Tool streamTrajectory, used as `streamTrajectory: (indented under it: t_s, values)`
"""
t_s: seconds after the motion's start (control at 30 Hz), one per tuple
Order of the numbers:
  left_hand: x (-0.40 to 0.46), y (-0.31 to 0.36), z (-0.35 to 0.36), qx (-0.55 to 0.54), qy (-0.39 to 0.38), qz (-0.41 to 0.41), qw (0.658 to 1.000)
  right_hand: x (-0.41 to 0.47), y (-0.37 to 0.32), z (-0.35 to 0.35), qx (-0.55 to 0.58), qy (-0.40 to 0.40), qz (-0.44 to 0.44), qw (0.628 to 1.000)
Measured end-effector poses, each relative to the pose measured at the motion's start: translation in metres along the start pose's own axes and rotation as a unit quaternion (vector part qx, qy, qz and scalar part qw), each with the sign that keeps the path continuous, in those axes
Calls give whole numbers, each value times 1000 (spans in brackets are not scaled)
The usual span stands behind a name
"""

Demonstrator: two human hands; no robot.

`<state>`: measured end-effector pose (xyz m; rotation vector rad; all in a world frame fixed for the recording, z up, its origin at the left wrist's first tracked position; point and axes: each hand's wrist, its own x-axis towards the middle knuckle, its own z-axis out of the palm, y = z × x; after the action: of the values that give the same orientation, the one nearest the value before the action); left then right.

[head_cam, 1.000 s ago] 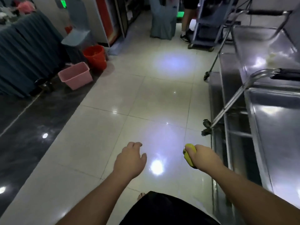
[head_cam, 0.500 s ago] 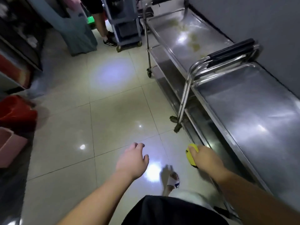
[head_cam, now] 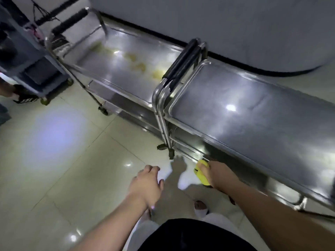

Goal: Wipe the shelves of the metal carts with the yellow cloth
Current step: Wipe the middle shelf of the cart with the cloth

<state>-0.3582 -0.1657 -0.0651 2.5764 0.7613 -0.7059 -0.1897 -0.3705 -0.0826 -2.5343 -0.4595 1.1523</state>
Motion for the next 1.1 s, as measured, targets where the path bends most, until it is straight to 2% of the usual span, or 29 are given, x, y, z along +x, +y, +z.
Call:
streamTrajectory:
  t_s: [0.17,0.27,0.5,0.73,0.93,1.1]
  values:
    - [53,-35,-15,76,-49,114,989,-3,2,45,107,47,154,981]
    - [73,-51,-22,116,-80,154,978,-1,-7,81,146,68,208,965]
    - [103,-63,11,151,-101,164,970,15,-8,141,227,60,212,949]
    - [138,-51,111,140,-121,134,974,71,42,183,236,44,187,953]
    - [216,-58,206,142,-137,165,966,156,93,241,256,62,208,942]
    - [299,-84,264,173,-117,192,959,249,122,294,276,73,224,932]
